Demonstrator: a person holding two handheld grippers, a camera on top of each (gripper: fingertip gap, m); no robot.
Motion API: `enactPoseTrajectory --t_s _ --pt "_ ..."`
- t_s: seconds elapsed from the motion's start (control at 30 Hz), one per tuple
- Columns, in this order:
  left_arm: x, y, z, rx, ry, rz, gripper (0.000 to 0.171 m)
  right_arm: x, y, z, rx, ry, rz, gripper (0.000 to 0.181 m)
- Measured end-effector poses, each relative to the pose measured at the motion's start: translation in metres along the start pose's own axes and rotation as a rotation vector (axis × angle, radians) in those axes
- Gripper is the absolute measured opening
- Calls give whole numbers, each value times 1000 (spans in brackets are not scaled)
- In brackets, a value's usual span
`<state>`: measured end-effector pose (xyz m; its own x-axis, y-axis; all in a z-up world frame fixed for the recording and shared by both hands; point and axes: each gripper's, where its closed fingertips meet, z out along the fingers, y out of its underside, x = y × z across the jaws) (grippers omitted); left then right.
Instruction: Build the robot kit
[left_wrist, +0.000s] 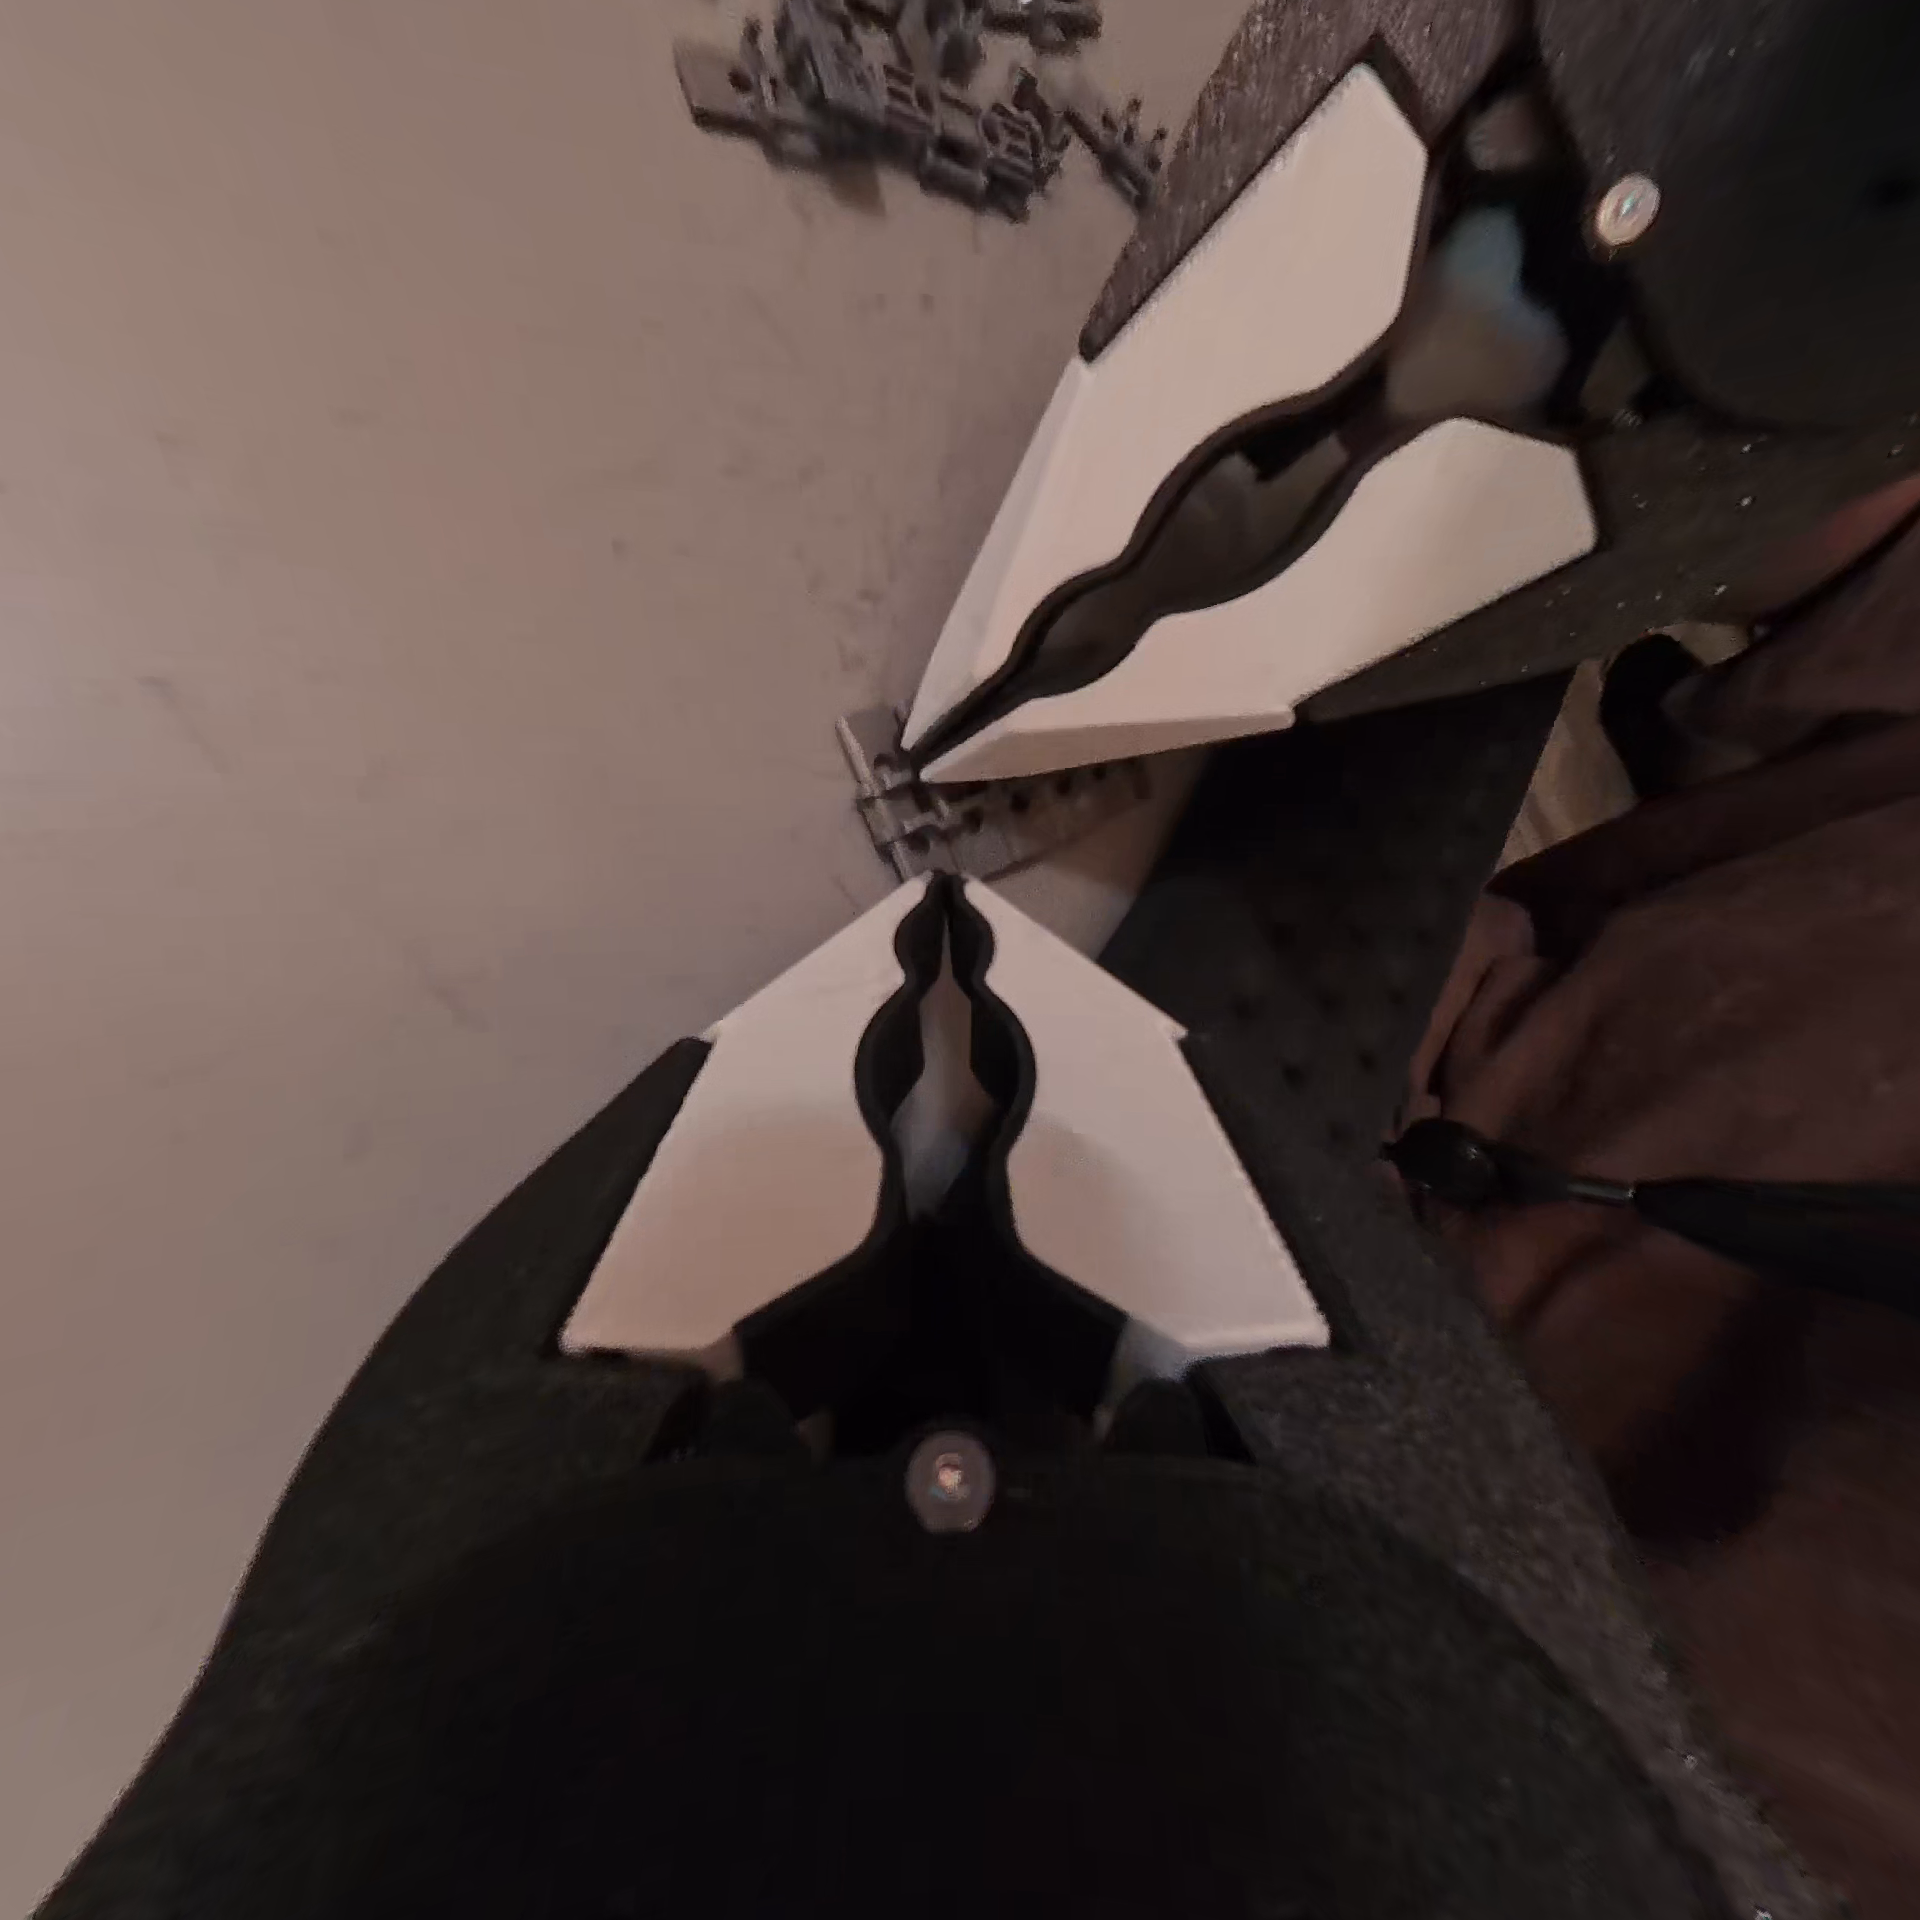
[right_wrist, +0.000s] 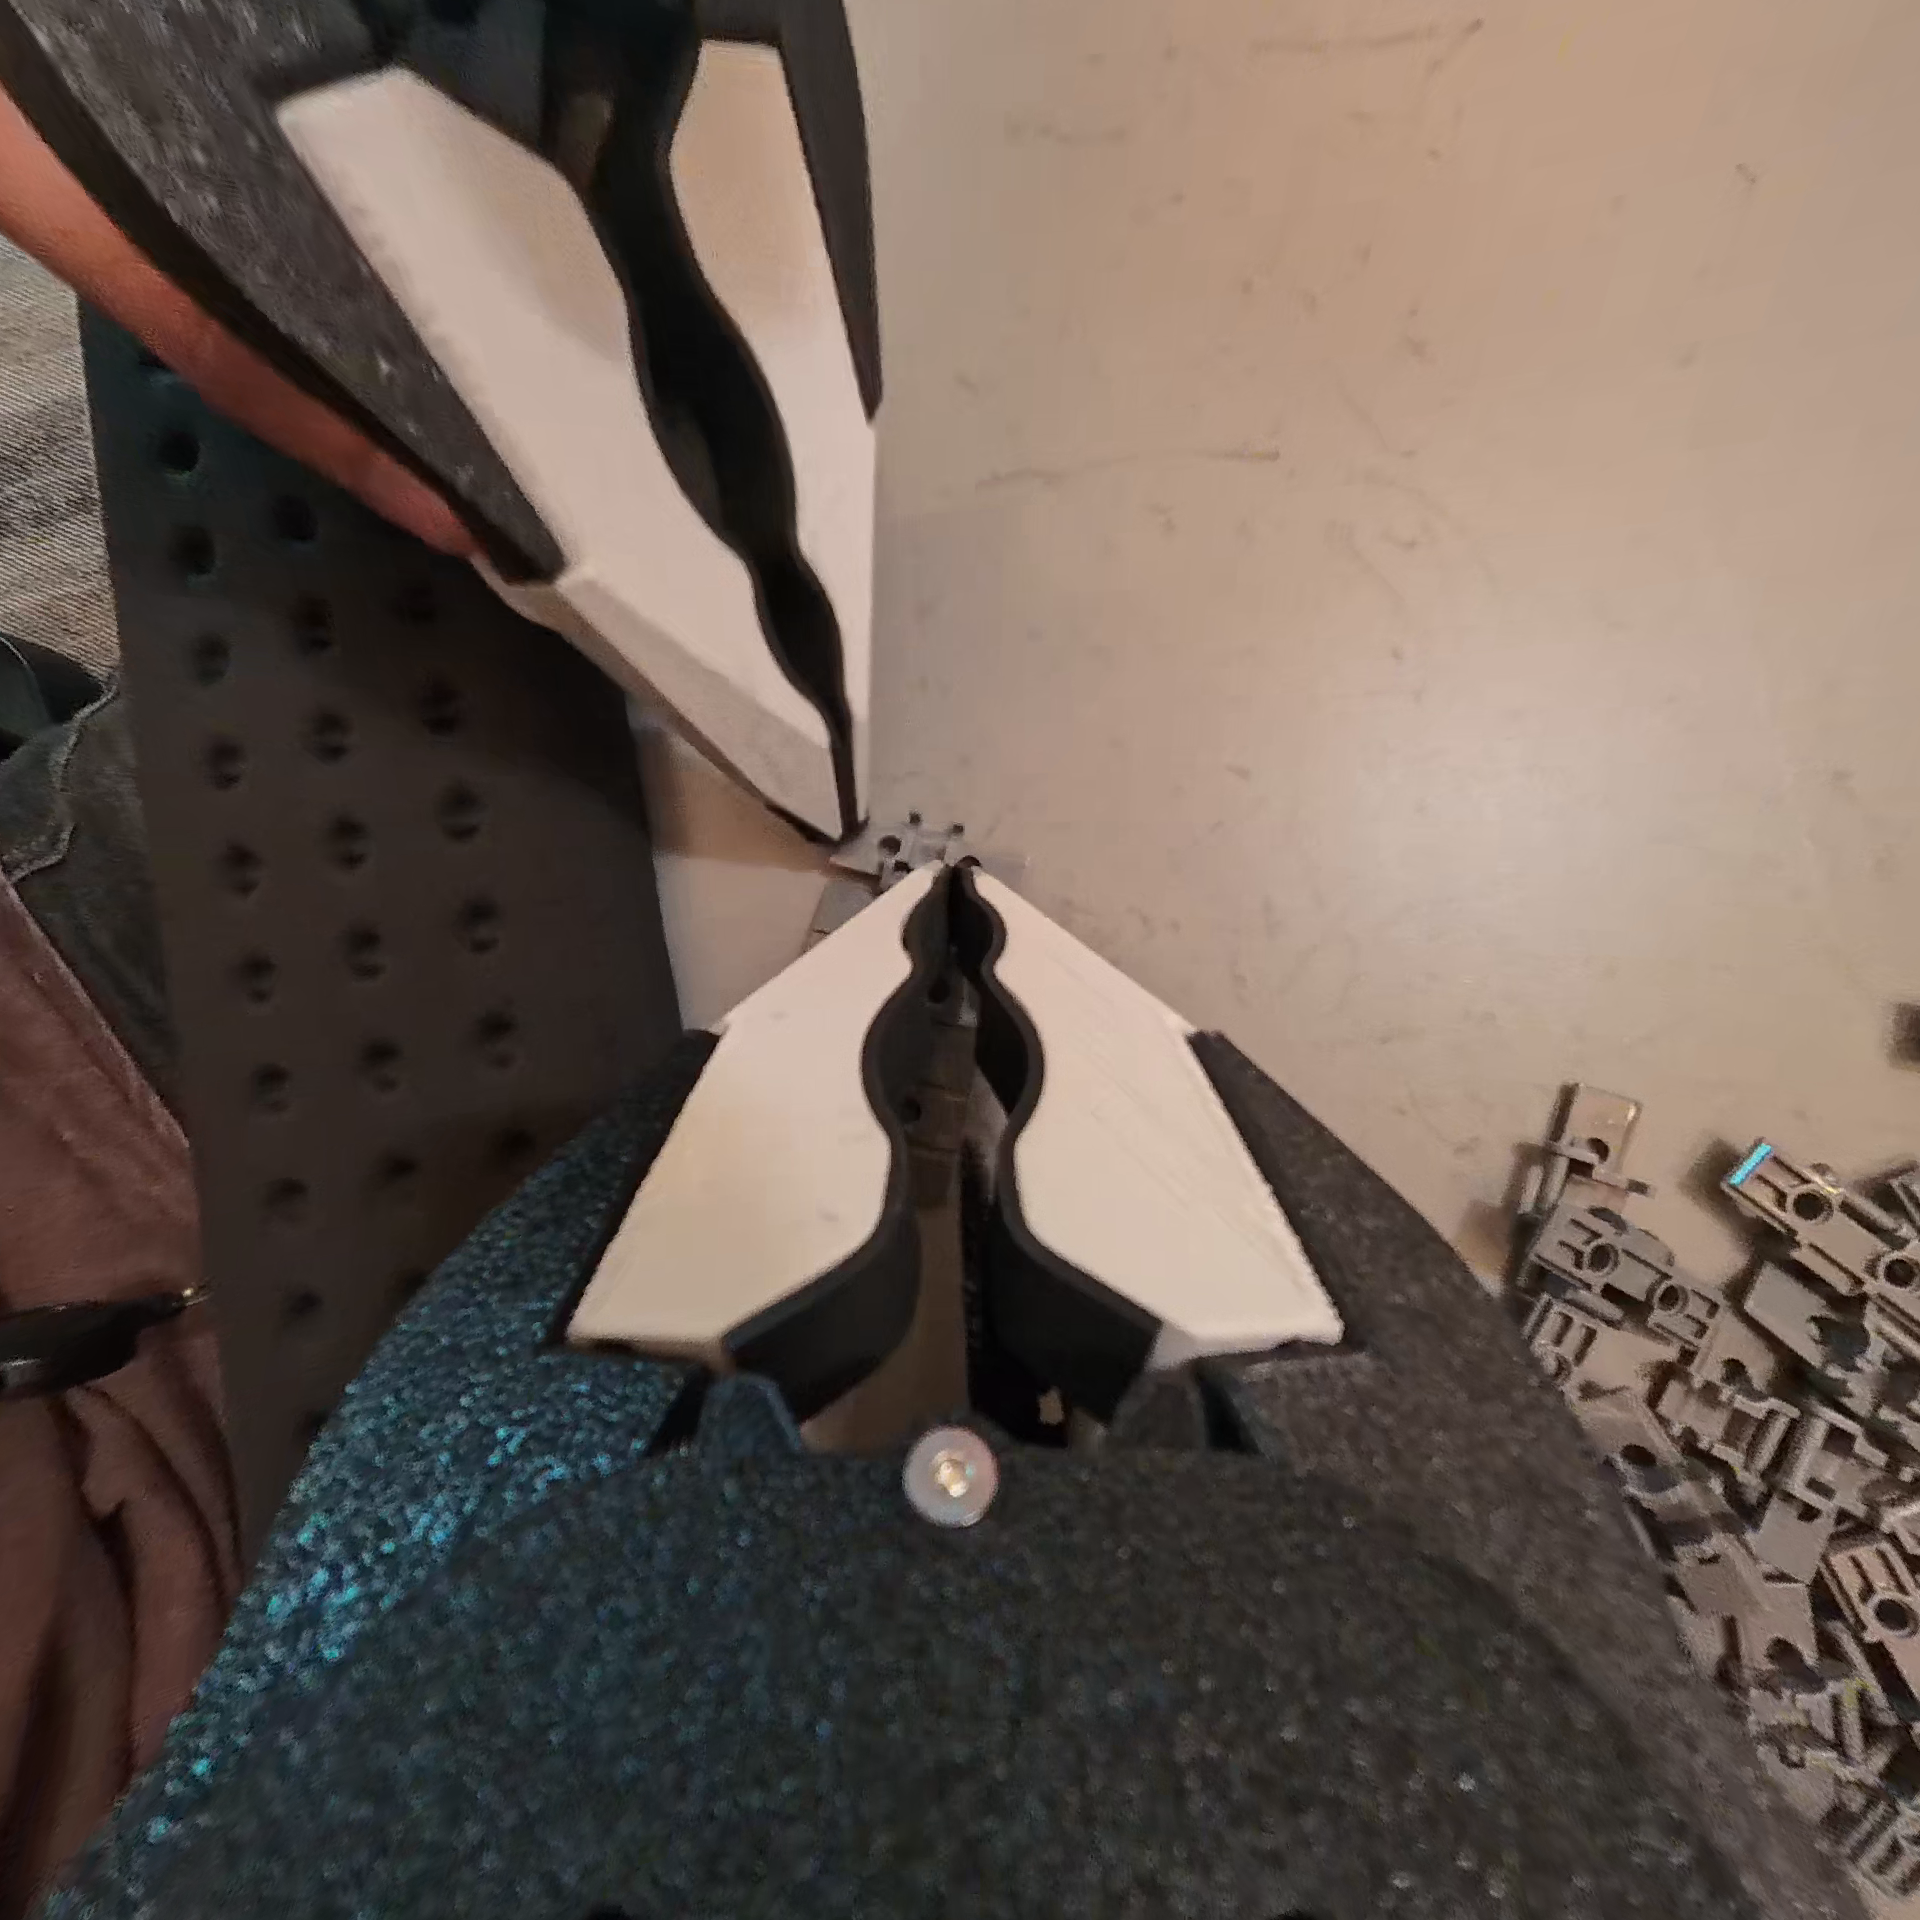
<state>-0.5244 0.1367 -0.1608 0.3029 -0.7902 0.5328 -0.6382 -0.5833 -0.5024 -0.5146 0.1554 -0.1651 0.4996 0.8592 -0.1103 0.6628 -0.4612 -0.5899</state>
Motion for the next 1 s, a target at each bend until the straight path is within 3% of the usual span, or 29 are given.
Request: enactPoseTrajectory --t_s 0.43,0.67,0.77,0.83,1.0 --pt "0 0 6 1 -37 -45 0 -1 1 1 -6 -16 8 0" --pt "0 0 5 20 -2 -54 0 -2 -1 0 103 -127 81 1" --pt "0 -1 6 24 -5 -57 0 -1 1 -9 105 -134 90 27" --pt "0 -1 6 23 -6 -62 0 -8 -2 -19 143 -157 94 31" --pt "9 -2 13 16 21 -59 0 -5 14 -17 42 29 4 23"
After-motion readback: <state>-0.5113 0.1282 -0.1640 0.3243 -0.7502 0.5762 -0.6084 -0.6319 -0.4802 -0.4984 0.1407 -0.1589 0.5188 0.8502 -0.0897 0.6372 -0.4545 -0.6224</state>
